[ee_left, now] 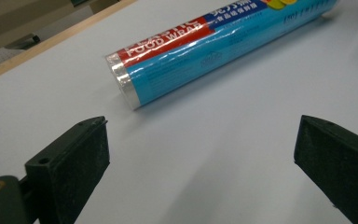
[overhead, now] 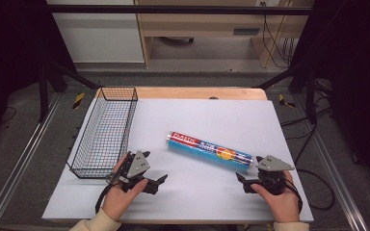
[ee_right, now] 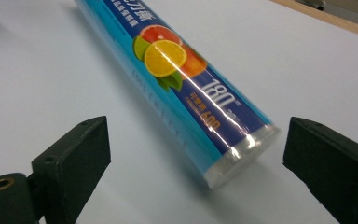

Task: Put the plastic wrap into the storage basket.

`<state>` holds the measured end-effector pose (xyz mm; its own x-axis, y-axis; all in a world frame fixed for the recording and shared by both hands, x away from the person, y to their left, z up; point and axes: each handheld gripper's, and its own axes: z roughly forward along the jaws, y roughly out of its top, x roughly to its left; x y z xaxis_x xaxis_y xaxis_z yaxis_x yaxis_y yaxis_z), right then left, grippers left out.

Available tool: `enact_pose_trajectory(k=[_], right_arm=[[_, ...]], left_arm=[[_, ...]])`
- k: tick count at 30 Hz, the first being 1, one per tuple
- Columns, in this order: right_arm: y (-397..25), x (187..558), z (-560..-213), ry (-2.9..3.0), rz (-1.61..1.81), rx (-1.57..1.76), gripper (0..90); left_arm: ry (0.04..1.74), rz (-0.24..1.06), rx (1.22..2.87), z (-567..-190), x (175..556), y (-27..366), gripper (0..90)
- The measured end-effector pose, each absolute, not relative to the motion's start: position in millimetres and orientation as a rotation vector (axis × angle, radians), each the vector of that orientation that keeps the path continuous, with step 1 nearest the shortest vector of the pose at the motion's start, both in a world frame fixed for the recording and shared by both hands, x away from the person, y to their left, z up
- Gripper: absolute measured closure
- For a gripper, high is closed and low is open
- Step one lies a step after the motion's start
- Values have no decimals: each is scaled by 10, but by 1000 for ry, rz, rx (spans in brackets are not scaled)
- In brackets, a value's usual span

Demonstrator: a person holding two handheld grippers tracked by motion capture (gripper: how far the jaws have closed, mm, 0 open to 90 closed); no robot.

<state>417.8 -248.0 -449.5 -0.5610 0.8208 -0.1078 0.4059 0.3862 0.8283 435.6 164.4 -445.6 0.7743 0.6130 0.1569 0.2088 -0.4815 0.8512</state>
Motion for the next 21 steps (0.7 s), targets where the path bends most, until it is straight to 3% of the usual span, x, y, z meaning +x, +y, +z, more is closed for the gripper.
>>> enact_pose_trajectory(k=[11,21], right_arm=[[-2247,4312,-4135,2206,987,925,60],[-2075,4705,-3741,2462,782,782,63]], left_arm=[[638,470,2000,-4399,4429,1685,33],[640,438,2005,-4431,4510,1692,34]])
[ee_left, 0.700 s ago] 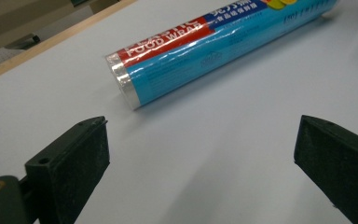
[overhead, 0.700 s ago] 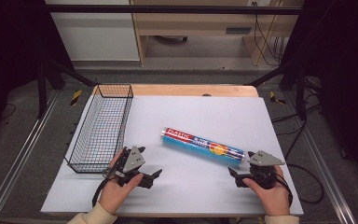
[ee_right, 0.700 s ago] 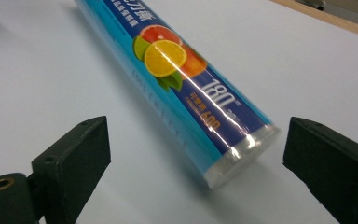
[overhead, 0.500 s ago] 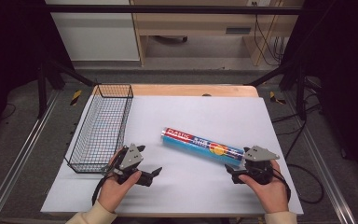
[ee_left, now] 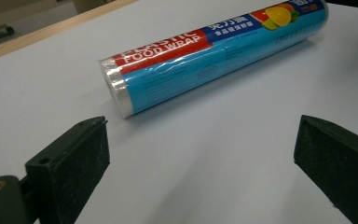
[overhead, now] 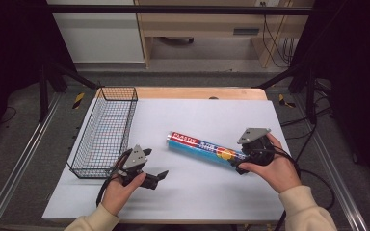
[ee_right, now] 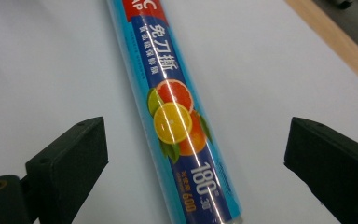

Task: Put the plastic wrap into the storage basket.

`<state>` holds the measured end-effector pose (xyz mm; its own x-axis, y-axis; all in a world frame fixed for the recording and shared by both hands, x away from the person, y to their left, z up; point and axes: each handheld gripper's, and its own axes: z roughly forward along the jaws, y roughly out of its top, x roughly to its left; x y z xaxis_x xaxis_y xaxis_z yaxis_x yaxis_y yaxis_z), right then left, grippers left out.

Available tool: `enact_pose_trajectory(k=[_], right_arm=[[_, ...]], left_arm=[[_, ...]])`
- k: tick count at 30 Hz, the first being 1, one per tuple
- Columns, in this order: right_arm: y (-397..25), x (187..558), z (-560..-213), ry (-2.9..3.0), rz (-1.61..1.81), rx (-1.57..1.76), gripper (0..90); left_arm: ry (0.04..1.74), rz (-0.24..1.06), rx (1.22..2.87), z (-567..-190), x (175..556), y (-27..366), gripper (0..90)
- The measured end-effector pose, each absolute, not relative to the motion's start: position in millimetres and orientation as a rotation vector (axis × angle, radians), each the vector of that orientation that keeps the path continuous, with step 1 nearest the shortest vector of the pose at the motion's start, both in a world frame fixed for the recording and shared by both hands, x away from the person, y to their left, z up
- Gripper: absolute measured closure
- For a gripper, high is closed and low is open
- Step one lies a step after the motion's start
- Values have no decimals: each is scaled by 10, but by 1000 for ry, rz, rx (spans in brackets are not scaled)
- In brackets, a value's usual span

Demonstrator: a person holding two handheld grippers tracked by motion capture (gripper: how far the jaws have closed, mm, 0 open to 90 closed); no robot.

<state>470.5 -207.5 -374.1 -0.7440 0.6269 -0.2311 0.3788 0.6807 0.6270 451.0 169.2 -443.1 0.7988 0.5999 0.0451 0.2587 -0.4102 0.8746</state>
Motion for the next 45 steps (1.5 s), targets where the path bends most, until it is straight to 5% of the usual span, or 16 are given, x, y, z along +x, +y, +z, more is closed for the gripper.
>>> enact_pose_trajectory(k=[28,45], right_arm=[[-1597,5428,-4424,2792,651,714,100],[-1630,5476,-4473,2884,545,704,258]], left_arm=[[656,530,2001,-4401,4392,1866,37],[638,536,2020,-4412,4349,1806,41]])
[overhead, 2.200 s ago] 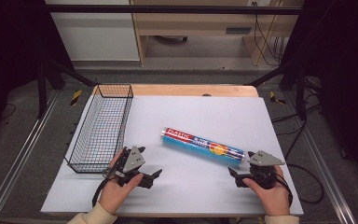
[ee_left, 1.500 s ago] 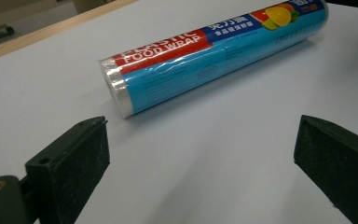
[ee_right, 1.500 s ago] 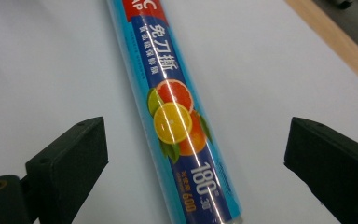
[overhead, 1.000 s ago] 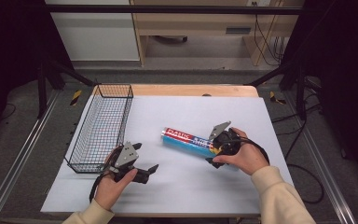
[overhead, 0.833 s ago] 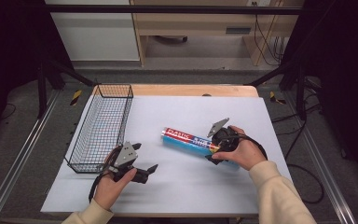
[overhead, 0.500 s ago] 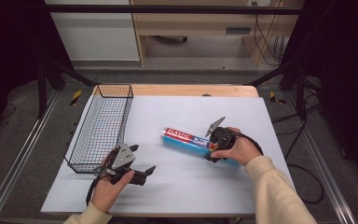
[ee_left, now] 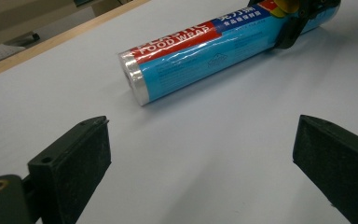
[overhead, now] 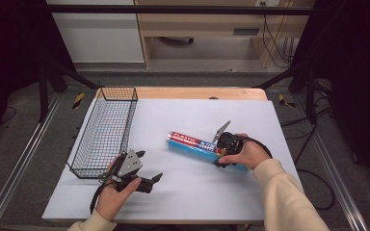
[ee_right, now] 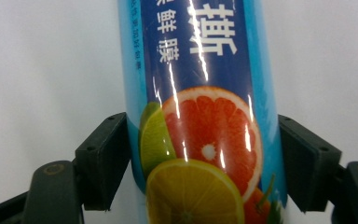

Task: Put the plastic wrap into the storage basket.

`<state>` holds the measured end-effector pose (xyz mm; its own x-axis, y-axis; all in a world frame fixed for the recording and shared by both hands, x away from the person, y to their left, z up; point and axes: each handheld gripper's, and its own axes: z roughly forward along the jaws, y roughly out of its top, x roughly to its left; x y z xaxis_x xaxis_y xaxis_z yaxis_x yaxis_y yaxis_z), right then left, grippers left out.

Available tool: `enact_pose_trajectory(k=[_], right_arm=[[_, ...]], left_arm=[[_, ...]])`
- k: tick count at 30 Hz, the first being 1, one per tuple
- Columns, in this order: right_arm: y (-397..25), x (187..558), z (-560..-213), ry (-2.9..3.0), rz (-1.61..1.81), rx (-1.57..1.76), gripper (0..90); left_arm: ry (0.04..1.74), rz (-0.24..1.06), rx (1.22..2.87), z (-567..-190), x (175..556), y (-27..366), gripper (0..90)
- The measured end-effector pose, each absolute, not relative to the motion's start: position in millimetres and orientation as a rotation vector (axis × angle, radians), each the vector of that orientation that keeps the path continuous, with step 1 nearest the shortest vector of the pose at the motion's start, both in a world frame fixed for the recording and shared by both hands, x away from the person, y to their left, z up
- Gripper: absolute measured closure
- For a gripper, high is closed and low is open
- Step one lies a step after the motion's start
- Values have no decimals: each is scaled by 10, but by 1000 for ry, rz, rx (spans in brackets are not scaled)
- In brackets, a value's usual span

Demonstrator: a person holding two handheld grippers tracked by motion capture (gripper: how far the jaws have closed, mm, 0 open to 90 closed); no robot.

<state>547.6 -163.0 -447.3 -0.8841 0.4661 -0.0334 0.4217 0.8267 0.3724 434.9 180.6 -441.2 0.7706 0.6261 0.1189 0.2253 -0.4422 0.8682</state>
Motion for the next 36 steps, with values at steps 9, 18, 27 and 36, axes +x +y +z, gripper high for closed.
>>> enact_pose_trajectory(k=[9,18,27,36], right_arm=[[-1595,5524,-4458,2914,475,672,292],[-1539,5500,-4457,2912,407,630,310],[-1502,5415,-4462,2862,386,567,321],[-1511,5450,-4457,2888,388,574,320]], left_arm=[[635,540,2035,-4419,4344,1801,42],[625,549,2049,-4427,4329,1782,43],[614,563,2067,-4419,4317,1769,44],[604,565,2076,-4432,4306,1737,44]])
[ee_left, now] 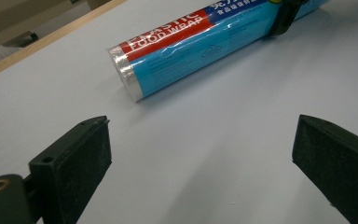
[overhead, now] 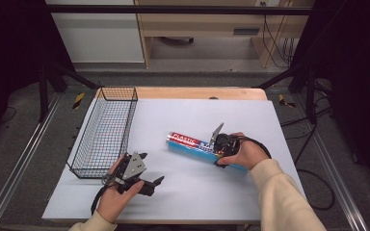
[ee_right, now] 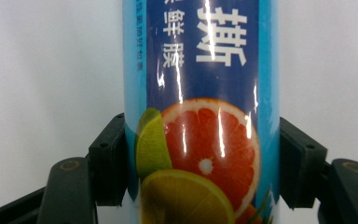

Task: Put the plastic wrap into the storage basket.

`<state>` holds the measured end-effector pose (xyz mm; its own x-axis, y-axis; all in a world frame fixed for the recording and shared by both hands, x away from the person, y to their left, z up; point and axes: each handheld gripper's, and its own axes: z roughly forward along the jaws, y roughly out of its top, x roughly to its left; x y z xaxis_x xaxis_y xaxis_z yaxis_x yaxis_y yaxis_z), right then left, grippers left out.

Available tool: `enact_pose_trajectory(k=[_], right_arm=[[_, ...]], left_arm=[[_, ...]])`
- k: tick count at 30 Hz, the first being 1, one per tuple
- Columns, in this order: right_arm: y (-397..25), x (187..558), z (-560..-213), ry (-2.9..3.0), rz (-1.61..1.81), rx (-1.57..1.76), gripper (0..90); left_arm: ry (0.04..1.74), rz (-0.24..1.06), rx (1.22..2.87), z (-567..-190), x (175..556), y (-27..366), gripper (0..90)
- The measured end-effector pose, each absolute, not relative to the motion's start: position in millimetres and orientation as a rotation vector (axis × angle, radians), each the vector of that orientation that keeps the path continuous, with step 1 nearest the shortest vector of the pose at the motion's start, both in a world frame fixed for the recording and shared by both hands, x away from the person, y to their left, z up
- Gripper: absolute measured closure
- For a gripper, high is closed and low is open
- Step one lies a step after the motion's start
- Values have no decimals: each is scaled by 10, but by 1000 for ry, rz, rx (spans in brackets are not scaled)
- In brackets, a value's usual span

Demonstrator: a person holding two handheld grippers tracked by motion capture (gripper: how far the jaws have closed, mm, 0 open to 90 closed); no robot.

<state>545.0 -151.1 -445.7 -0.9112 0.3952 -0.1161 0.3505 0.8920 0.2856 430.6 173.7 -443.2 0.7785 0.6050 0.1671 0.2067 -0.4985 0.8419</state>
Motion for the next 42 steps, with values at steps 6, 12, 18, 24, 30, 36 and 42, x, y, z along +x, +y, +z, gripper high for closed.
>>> enact_pose_trajectory(k=[6,12,18,24,30,36,42], right_arm=[[-1512,5468,-4456,2901,391,604,317],[-1509,5529,-4445,2947,372,601,317],[-1516,5550,-4459,2954,377,589,313],[-1502,5595,-4500,2962,354,594,316],[-1510,5574,-4499,2951,374,574,322],[-1513,5531,-4498,2910,387,547,322],[-1518,5505,-4452,2888,415,544,322]], left_arm=[[598,554,2086,-4437,4307,1727,45],[593,552,2096,-4446,4307,1716,44],[589,545,2104,-4456,4304,1699,45],[585,544,2109,-4455,4296,1690,44],[587,546,2108,-4453,4304,1703,45],[597,552,2103,-4445,4312,1719,45],[594,550,2104,-4447,4307,1707,46]])
